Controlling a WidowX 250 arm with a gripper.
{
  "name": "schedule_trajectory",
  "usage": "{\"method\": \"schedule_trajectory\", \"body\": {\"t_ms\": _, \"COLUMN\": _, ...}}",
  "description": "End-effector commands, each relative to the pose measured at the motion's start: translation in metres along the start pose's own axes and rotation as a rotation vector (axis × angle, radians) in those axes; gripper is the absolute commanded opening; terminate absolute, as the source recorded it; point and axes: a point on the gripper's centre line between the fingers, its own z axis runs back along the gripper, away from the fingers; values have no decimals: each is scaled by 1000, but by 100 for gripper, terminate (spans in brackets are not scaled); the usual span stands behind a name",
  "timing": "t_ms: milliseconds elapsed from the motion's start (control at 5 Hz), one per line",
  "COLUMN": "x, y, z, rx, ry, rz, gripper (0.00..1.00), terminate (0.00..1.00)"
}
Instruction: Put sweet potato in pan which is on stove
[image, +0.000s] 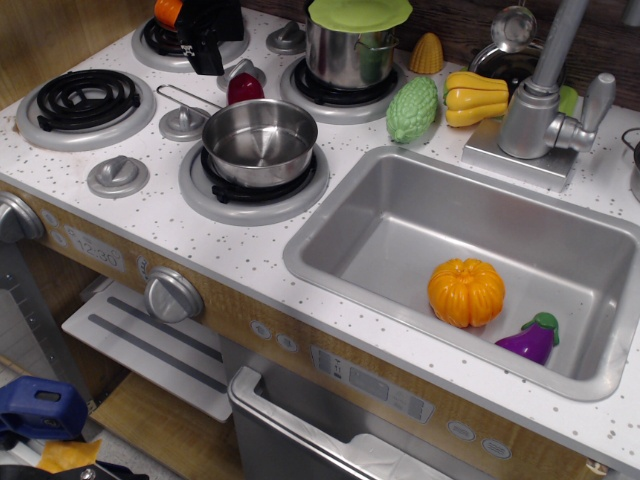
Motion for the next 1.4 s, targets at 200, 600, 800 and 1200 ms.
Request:
{"method": "schedule_trajectory", "body": {"t_ms": 200, "x": -1, "y": 6, "z": -8, "rx": 9, "ry": -28, "rz": -15, "gripper": 100, "terminate": 0}}
{"method": "schedule_trajectory", "body": {"t_ms": 600, "x": -1, "y": 9, "z": -20, "rx": 34, "ry": -71, "rz": -37, "gripper": 100, "terminate": 0}}
{"method": "schedule_trajectory", "body": {"t_ms": 800, "x": 1, "y": 10, "z": -26, "rx": 35, "ry": -113, "rz": -25, "gripper": 100, "terminate": 0}}
{"method": "schedule_trajectory", "body": {"t_ms": 1200, "x": 14, "y": 11, "z": -30, "rx": 59, "ry": -158, "rz": -5, "gripper": 100, "terminate": 0}}
